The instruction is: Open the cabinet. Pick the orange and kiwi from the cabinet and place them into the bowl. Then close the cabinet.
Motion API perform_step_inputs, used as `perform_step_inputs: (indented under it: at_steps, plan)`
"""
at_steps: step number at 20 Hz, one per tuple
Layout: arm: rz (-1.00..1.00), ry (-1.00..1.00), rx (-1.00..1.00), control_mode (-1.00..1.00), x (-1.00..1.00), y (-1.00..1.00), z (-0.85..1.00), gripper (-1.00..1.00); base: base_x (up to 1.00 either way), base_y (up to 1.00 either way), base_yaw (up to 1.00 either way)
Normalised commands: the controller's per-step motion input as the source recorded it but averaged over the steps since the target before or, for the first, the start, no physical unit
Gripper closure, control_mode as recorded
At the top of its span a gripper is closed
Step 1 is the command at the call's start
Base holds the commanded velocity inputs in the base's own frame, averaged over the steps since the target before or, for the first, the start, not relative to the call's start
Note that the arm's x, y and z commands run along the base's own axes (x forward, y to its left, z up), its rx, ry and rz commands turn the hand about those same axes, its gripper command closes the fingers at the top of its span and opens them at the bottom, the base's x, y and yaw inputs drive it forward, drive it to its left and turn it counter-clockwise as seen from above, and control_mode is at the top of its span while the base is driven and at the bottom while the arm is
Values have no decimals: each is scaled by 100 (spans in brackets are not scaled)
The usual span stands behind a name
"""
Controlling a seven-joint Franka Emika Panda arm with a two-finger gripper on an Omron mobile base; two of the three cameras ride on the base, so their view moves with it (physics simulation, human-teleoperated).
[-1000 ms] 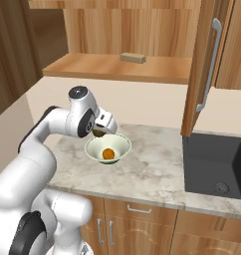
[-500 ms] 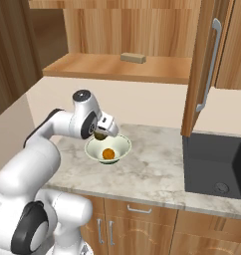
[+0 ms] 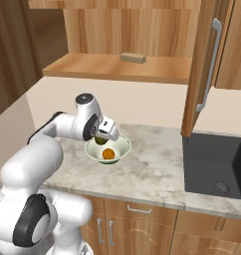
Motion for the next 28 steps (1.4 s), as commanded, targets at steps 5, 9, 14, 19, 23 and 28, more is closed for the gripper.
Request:
perform_step_inputs:
  at_steps: [5,9,14,19,23,28]
  plan:
    - [0,2,0,-100,19,0,-17,100,0,0,0]
    - [0,2,0,-100,21,0,-19,100,0,0,0]
    - [0,2,0,-100,15,0,-16,100,0,0,0]
    - [0,1,0,-100,11,0,-16,100,0,0,0]
    - [0,1,0,-100,10,0,-16,100,0,0,0]
    - [0,0,0,-100,8,0,-14,100,0,0,0]
